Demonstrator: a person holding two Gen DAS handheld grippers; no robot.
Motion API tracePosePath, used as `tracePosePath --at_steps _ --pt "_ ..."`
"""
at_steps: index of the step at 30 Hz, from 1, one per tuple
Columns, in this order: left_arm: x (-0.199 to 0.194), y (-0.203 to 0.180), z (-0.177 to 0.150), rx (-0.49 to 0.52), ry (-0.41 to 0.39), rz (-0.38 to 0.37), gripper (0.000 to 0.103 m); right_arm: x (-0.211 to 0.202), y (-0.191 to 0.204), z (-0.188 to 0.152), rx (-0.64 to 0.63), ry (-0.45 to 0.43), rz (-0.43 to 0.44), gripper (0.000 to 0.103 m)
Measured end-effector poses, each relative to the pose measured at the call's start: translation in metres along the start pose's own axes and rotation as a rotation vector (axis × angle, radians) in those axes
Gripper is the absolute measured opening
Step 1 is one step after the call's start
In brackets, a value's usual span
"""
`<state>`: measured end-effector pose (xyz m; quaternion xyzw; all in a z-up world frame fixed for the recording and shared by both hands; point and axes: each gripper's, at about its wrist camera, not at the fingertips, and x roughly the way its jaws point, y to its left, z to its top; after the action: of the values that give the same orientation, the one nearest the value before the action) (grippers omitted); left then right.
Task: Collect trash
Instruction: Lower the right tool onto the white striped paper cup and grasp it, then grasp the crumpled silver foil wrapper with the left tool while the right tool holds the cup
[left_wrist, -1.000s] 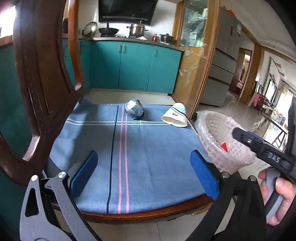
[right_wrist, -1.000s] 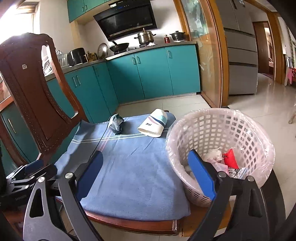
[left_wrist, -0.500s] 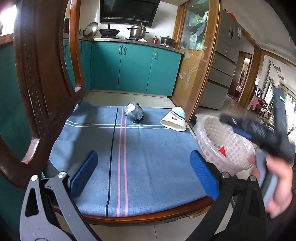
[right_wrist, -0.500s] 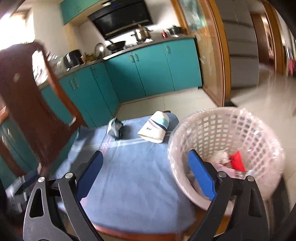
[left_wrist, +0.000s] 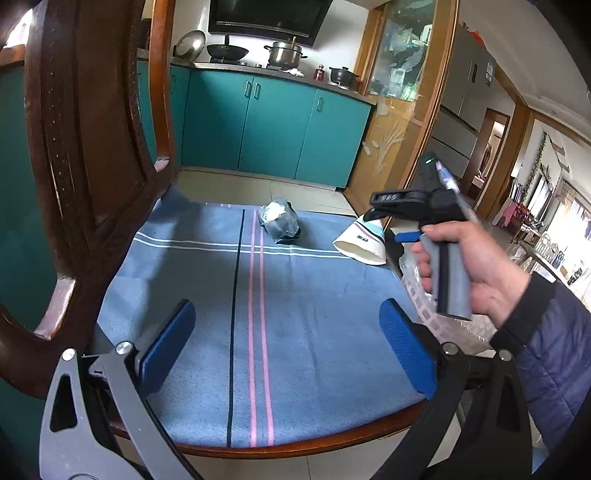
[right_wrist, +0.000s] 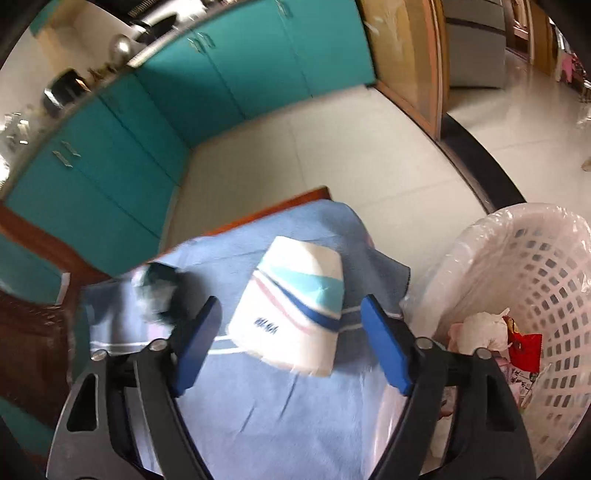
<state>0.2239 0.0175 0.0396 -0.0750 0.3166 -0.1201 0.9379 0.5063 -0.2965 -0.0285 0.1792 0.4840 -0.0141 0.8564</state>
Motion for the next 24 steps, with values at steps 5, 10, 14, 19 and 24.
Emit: tracePosePath --at_steps 5,10,14,19,24 --pt "0.002 0.004 0.002 -0.028 0.006 -0.012 0.099 0.026 0.013 0.002 -0.038 0.044 -0.081 0.069" --pt "0.010 0.002 -0.001 -0.025 0.023 0.003 0.099 0.006 0.026 -0.007 -0.108 -0.039 -0.033 0.036" --pt "0.020 -0.003 -0.002 -0.012 0.038 0.018 0.099 -0.030 0.034 -0.018 -0.180 -0.107 0.076 0.029" --pt "0.034 -0.004 0.002 -0.019 0.047 0.025 0.099 -0.097 0.029 -0.062 -0.271 -0.262 0.203 0.029" --pt "0.083 -0.005 0.039 0.004 0.059 0.048 0.099 -0.164 -0.017 -0.123 -0.245 -0.450 0.178 0.029"
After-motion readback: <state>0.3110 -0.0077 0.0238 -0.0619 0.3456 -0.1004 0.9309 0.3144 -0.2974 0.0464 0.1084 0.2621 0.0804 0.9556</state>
